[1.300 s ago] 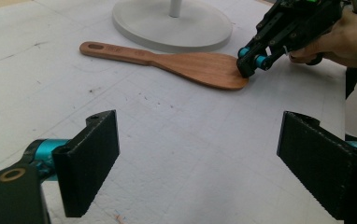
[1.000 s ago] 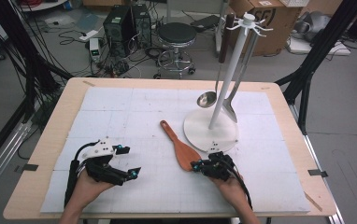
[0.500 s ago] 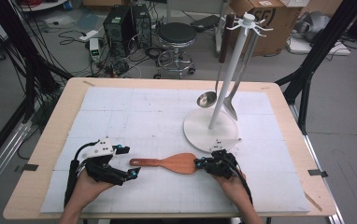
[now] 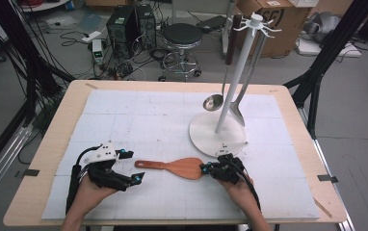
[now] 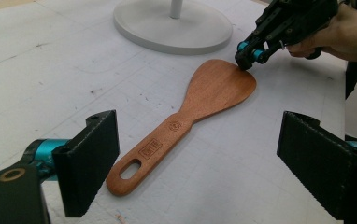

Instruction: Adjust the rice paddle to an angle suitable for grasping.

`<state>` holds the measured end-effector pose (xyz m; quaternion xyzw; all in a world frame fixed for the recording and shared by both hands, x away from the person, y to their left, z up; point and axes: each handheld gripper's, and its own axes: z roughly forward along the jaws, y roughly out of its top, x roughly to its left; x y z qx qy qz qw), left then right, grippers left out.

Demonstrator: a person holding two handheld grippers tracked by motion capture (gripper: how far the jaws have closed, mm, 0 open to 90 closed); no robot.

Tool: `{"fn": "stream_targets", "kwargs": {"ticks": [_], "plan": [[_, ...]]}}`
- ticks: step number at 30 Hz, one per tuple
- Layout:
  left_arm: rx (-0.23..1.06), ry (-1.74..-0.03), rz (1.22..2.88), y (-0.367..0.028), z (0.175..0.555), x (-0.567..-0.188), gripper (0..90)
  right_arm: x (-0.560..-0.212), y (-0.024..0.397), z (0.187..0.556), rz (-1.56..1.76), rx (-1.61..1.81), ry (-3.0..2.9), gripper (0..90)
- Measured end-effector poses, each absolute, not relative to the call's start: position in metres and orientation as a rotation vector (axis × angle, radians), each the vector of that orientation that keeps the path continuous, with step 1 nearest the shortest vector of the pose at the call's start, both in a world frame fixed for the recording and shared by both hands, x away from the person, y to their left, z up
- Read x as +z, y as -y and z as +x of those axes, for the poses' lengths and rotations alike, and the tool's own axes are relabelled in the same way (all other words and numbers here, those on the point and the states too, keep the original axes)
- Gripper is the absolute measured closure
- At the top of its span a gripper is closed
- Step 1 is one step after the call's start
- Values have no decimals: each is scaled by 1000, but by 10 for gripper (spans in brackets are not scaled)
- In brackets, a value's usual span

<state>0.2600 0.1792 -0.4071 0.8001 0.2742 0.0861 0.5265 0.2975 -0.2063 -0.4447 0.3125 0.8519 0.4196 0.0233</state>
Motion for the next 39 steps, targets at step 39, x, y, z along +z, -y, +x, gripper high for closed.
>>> {"fn": "stream_targets", "kwargs": {"ticks": [39], "plan": [[210,-655,1912,-183,261,-407,136,-440,125,322,781,1371,-2724,534]]}}
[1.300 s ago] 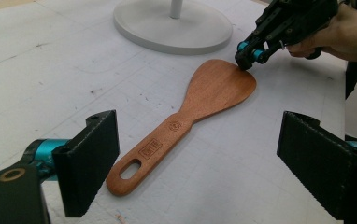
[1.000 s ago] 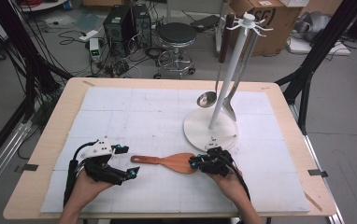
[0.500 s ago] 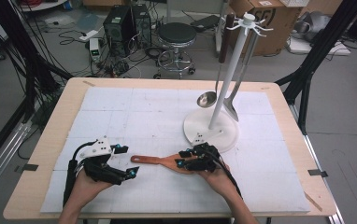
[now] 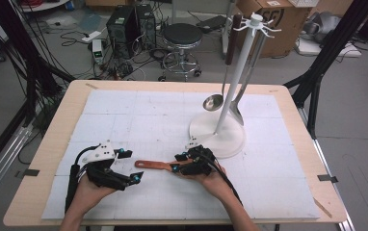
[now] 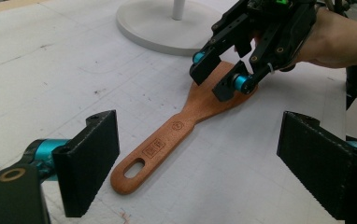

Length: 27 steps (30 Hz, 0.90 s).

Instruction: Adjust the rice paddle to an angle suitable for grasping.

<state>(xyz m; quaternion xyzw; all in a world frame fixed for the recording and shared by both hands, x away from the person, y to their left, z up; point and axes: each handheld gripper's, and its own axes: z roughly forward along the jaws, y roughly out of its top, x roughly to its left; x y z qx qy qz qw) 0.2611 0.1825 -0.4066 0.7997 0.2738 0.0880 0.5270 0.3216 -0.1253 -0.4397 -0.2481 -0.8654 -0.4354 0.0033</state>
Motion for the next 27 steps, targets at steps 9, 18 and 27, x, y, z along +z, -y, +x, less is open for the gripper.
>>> {"fn": "stream_targets", "kwargs": {"ticks": [9,18,27], "plan": [[213,-653,1909,-182,260,-406,136,-439,107,323,-736,-1325,2755,513],[209,-652,1904,-184,261,-405,136,-442,90,327,-687,-1248,2820,504],[208,-652,1903,-184,261,-405,136,-444,87,327,-659,-1195,2882,570]]}}
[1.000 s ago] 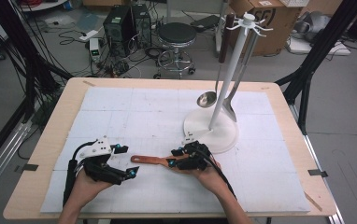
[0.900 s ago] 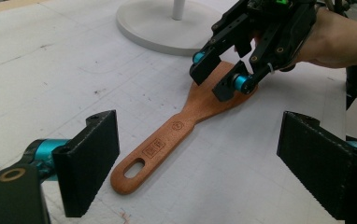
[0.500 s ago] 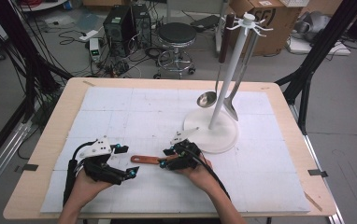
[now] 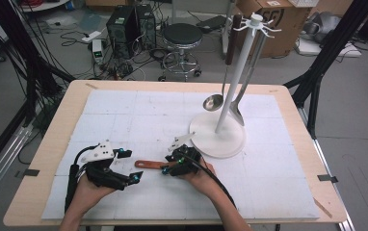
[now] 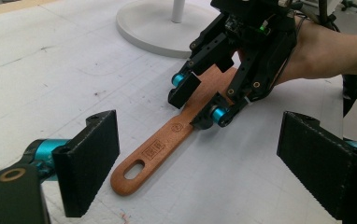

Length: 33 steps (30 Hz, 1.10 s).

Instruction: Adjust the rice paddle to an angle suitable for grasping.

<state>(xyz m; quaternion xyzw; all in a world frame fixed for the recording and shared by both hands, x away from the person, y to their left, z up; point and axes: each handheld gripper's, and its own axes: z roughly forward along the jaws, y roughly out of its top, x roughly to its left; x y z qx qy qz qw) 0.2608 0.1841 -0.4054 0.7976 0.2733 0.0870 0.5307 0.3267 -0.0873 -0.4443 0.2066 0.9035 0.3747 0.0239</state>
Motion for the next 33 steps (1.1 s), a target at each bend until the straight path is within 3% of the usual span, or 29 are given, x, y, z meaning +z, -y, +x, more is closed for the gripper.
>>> {"fn": "stream_targets", "kwargs": {"ticks": [14,33], "plan": [[212,-655,1899,-186,260,-404,136,-441,95,321,629,1105,-2809,623],[224,-652,1901,-185,260,-404,137,-442,124,307,688,1133,-2796,626]]}}
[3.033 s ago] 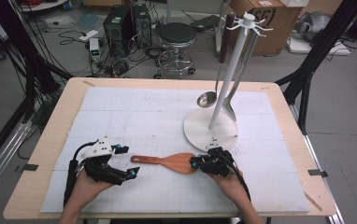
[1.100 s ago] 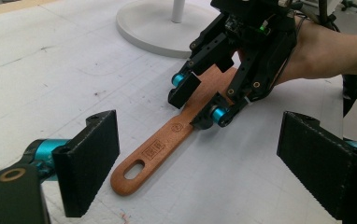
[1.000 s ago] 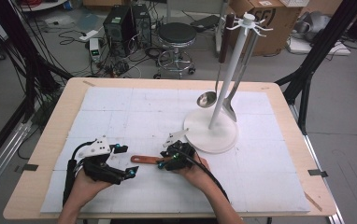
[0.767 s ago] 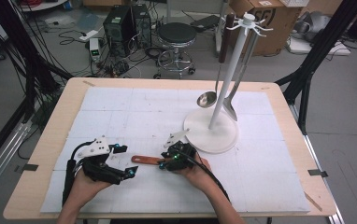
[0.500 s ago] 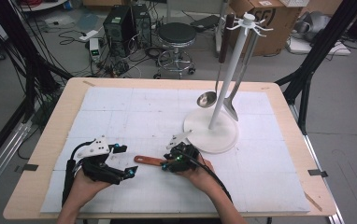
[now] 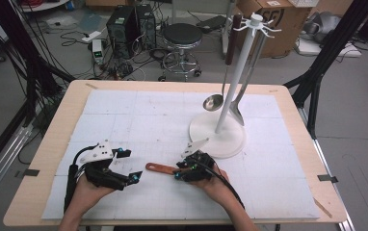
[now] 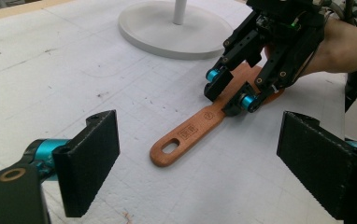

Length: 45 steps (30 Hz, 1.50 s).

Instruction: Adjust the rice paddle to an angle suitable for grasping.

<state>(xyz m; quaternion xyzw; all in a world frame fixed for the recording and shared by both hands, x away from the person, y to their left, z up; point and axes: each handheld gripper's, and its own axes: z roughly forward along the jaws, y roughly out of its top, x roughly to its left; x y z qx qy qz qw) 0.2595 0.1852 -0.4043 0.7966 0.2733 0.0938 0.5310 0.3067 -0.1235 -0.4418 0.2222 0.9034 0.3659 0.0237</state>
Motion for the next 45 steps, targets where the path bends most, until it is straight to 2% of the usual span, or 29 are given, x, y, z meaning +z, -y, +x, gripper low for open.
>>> {"fn": "stream_targets", "kwargs": {"ticks": [8,15,20,26,45], "plan": [[219,-651,1907,-184,260,-406,137,-442,117,310,597,1173,-2783,563],[214,-648,1913,-183,261,-406,138,-444,103,312,533,1153,-2799,574],[217,-648,1911,-183,261,-406,141,-444,98,311,480,1127,-2793,627],[221,-657,1914,-183,261,-407,150,-443,99,311,467,1123,-2801,645],[216,-653,1926,-181,261,-408,174,-441,107,308,482,1089,-2809,641]]}}
